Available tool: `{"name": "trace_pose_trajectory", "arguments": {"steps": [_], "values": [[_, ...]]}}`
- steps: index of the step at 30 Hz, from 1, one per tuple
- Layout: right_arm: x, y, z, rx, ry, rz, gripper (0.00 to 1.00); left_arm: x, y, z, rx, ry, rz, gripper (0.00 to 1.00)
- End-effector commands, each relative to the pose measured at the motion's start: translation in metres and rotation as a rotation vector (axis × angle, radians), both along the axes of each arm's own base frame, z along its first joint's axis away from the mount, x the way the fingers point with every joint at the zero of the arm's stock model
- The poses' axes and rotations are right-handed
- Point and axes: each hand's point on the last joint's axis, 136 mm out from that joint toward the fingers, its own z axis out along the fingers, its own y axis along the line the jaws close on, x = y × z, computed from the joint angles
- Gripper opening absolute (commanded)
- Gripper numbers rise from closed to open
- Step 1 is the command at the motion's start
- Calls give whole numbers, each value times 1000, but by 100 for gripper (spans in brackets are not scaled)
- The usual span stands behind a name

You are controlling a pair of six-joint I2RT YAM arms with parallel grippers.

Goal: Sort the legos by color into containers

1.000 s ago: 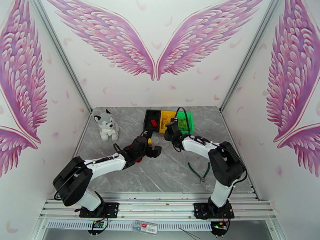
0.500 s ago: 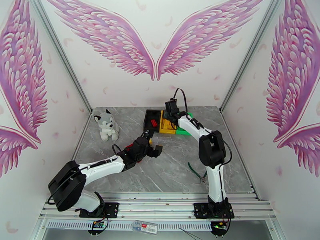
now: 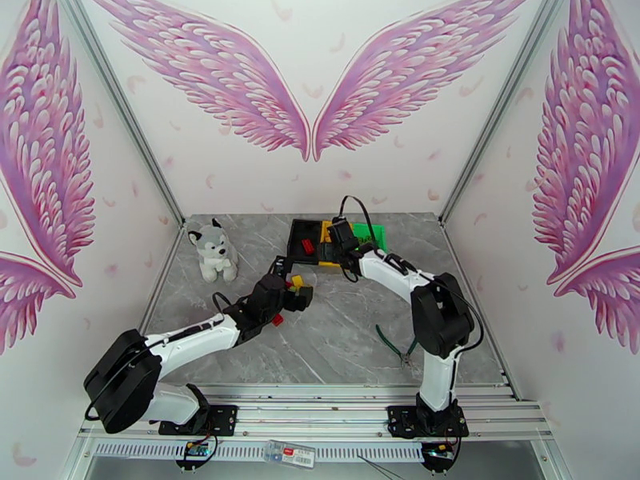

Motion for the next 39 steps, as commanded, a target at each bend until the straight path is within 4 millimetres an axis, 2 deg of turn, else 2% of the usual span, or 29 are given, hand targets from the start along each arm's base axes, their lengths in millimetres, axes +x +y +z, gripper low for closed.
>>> {"name": "trace_pose_trajectory", "arguments": {"steps": [1,8,15,27,39], "values": [[-17,28,5,35,-48,92,75,2,13,5,-77,7,39,99],[-37,80,-32,21,20,223,72,11,34,-5,-160,56,95,99],[-38,111,-61,-11,76,273,70,17,48,-12,-224,91,132,99],[-28,115,-92,-68,118,254,62,17,49,-12,-237,97,126,99],[-26,110,-104,-85,129,228,47,16,48,-11,-239,97,122,99]]}}
